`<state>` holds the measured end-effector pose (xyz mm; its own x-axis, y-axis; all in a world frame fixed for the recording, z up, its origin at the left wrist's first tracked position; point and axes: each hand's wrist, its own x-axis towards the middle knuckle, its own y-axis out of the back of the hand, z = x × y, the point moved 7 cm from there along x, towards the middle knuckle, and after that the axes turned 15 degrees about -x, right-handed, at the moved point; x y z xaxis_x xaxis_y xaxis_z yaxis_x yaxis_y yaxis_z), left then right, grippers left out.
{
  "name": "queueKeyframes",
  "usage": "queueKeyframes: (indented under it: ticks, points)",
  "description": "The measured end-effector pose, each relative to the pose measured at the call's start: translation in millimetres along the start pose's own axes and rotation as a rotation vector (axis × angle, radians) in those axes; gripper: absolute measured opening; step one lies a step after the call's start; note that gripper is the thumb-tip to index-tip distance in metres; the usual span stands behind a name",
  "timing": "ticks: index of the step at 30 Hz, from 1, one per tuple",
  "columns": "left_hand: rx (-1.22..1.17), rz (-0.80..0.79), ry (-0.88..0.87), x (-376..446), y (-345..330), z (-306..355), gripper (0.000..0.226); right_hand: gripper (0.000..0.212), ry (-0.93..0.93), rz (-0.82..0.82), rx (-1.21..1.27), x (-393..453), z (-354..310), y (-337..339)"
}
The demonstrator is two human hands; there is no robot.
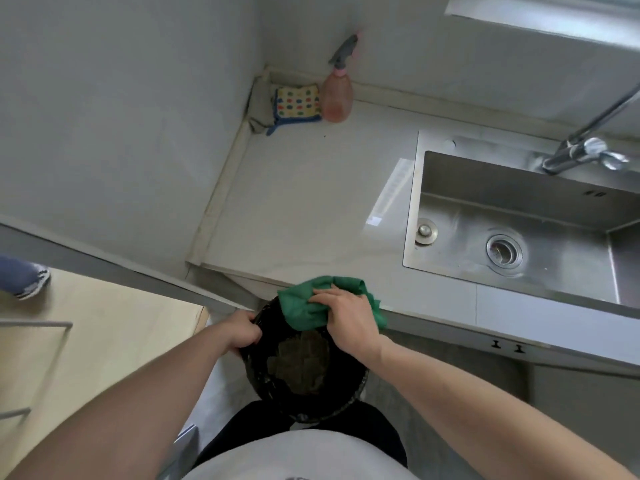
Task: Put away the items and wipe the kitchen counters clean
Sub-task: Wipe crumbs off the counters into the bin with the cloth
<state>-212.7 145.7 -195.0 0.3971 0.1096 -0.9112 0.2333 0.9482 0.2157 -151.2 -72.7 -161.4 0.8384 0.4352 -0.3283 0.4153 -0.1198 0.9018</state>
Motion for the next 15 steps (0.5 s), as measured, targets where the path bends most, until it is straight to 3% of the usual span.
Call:
queueKeyframes:
  ticks: [7,11,15]
  points:
    - [-0.018,0.007,-0.001,-0.8,-5.7,-3.0,0.042,0.054,-0.16,0.272,0.288,-12.7,39.7,72.9]
    - [-0.043,0.006,-0.013,-3.5,-9.6,0.7,0.042,0.056,-0.225,0.439,0.232,24.9,93.0,127.8]
    - [-0.048,-0.001,-0.005,-3.1,-13.9,1.0,0.039,0.06,-0.315,0.381,0.084,74.8,140.0,139.5]
